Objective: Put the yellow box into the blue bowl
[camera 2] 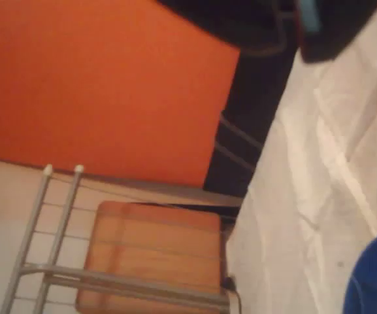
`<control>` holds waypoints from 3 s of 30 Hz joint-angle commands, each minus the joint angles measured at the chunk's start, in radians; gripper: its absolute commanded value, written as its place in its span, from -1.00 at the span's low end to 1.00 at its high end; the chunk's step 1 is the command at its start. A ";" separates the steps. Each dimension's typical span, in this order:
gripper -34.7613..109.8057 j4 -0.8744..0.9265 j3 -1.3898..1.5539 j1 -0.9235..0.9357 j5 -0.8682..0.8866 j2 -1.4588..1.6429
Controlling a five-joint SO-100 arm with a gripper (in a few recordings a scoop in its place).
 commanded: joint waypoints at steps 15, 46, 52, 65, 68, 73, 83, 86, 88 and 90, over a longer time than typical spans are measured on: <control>-0.52 -0.009 0.003 -0.006 -0.183 0.015; -0.52 -0.129 -0.164 0.008 -0.681 -1.098; -0.52 -0.127 -0.150 0.023 -0.772 -1.161; -0.37 -0.144 -0.152 0.121 -0.962 -1.304; -0.25 -0.144 -0.152 0.144 -0.983 -1.330; -0.14 -0.146 -0.158 0.190 -0.991 -1.338; -0.14 -0.235 -0.149 0.224 -0.992 -1.376; -0.14 -0.247 -0.149 0.247 -0.992 -1.428; -0.14 -0.249 -0.149 0.262 -0.992 -1.473; -0.14 -0.250 -0.152 0.270 -0.992 -1.520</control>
